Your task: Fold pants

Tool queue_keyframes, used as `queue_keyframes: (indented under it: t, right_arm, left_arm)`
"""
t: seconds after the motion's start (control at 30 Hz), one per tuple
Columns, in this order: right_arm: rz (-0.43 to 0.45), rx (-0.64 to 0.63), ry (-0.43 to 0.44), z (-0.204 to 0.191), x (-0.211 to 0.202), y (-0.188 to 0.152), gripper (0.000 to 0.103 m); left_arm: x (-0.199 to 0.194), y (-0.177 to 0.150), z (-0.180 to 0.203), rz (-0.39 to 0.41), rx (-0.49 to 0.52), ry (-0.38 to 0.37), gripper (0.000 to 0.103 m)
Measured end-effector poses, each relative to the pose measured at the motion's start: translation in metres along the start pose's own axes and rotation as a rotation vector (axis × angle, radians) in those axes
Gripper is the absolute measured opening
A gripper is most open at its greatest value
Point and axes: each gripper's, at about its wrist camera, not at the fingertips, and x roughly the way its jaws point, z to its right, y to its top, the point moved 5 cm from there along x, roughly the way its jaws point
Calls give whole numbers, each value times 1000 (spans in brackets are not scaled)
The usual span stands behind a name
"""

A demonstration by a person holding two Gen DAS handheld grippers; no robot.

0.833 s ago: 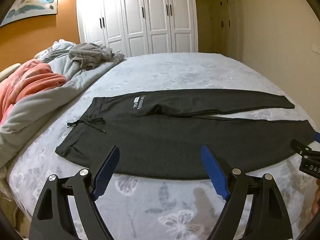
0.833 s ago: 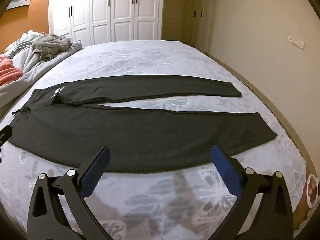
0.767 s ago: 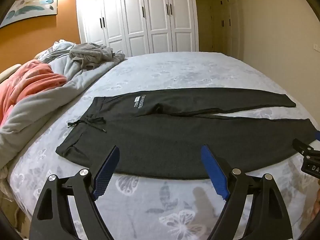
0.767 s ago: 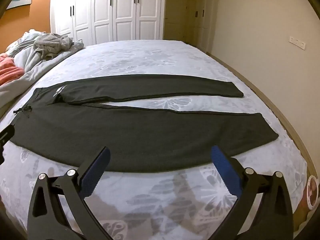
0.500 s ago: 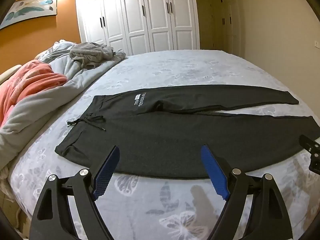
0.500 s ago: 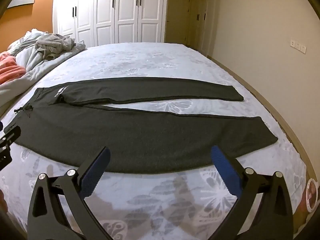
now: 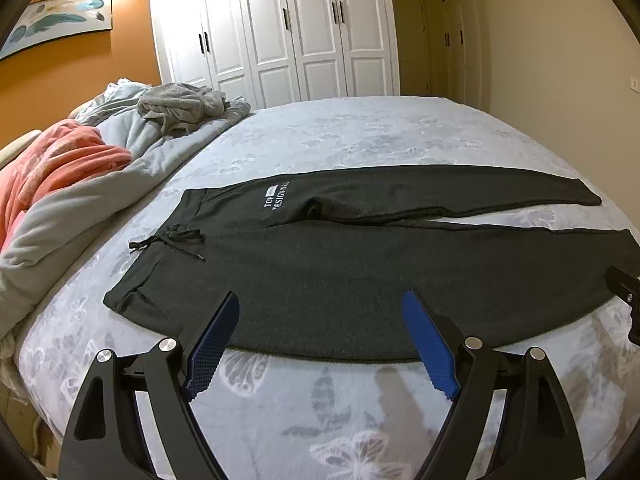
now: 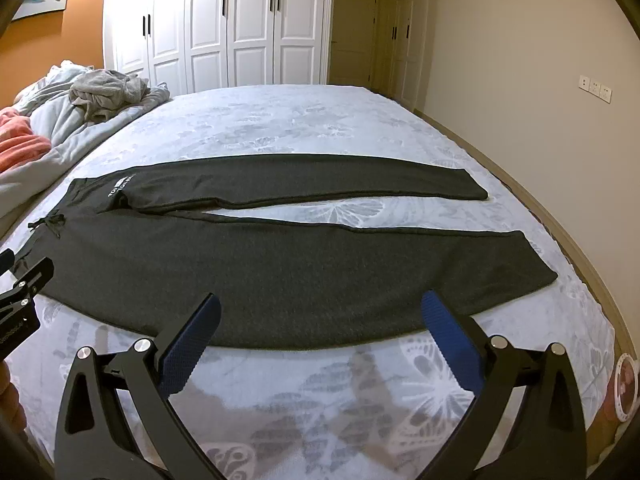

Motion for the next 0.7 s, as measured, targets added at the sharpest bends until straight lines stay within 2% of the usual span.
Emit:
queue_keyframes:
  t: [0.7]
  right_arm:
    - [11, 4, -2, 3, 0, 1, 98]
  left_arm:
    - [0, -2, -1, 5, 1, 13, 81]
